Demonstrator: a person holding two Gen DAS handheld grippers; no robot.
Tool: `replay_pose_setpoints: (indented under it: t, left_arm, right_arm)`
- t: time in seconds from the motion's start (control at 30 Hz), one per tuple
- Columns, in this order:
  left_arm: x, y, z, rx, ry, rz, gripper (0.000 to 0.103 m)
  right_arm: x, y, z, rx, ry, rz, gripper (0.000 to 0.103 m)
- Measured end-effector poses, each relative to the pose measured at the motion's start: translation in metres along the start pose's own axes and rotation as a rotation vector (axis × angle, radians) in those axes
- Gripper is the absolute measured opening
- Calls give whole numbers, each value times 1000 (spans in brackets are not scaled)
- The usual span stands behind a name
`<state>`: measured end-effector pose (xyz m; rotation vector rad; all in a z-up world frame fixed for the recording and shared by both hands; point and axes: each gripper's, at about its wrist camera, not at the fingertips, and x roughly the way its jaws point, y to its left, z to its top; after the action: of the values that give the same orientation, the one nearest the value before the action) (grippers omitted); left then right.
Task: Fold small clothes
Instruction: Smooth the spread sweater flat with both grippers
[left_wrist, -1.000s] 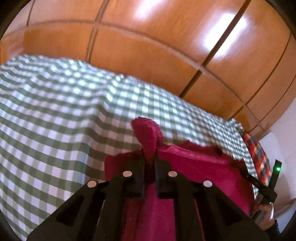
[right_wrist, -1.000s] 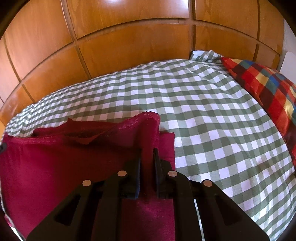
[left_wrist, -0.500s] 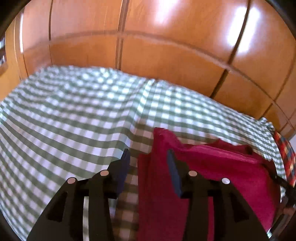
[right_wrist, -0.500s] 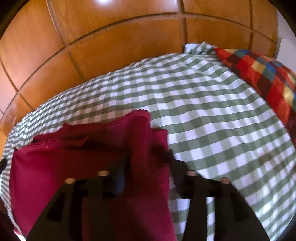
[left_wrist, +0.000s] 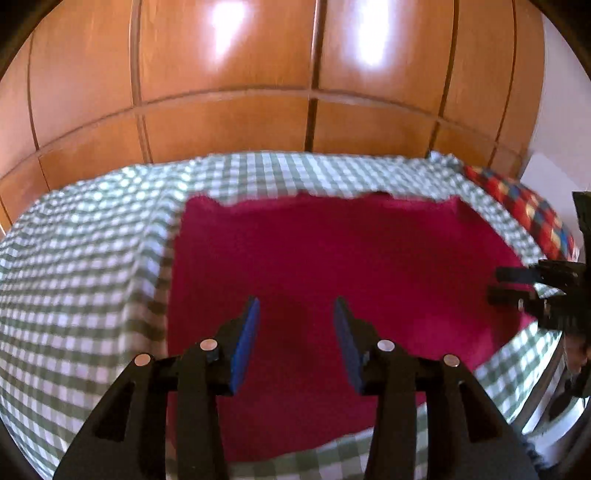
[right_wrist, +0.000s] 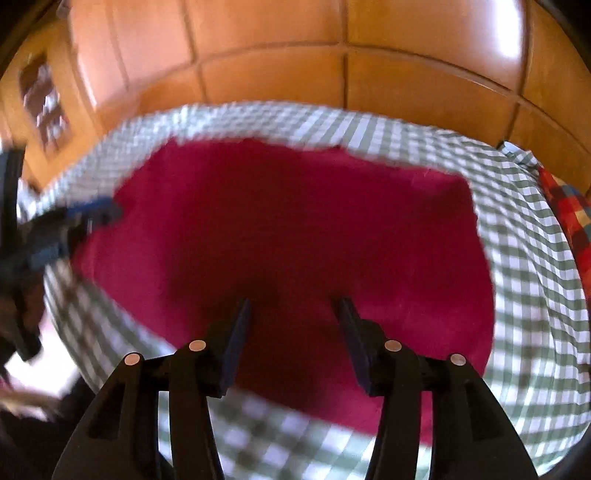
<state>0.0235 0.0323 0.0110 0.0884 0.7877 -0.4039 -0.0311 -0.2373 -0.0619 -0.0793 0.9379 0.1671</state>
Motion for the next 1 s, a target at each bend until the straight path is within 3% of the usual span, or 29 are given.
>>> replay_pose_setpoints:
  t: [0.07, 0.13, 0.2, 0.33, 0.47, 0.53, 0.67, 0.73, 0.77, 0.83, 1.0]
  left_arm:
    - [7, 2, -13, 5, 39, 34, 42]
    - [19, 11, -29, -7, 84, 53, 42]
    - [19, 17, -37, -35, 64, 29, 42]
    - [14, 11, -33, -49, 62, 61, 42]
    - [-1, 8, -26, -101, 30, 67, 60]
    - [-6, 6, -24, -106, 13, 88, 61]
    - [-12, 2, -16, -103, -1, 111, 63]
    - [-14, 0, -13, -96, -7, 122, 66]
    - [-14, -1, -13, -92, -9, 125, 67]
    - [-13, -2, -11, -93, -3, 119, 67]
    - [-7, -5, -9, -93, 16, 112, 67]
  right_arm:
    - [9, -7, -21, 24, 39, -32, 49]
    - [9, -14, -34, 45, 3, -24, 48]
    - [7, -15, -36, 57, -1, -24, 48]
    - [8, -11, -33, 39, 9, -43, 49]
    - [0, -19, -27, 87, 21, -13, 49]
    - [-14, -27, -23, 129, -7, -13, 51]
    - [-32, -63, -15, 265, -54, -8, 51]
    - [-37, -87, -16, 356, -67, 0, 68]
    - [-38, -98, -18, 407, -67, 10, 71]
    - [-35, -123, -25, 541, -65, 64, 73]
    - [-19, -156, -38, 693, -45, 164, 79]
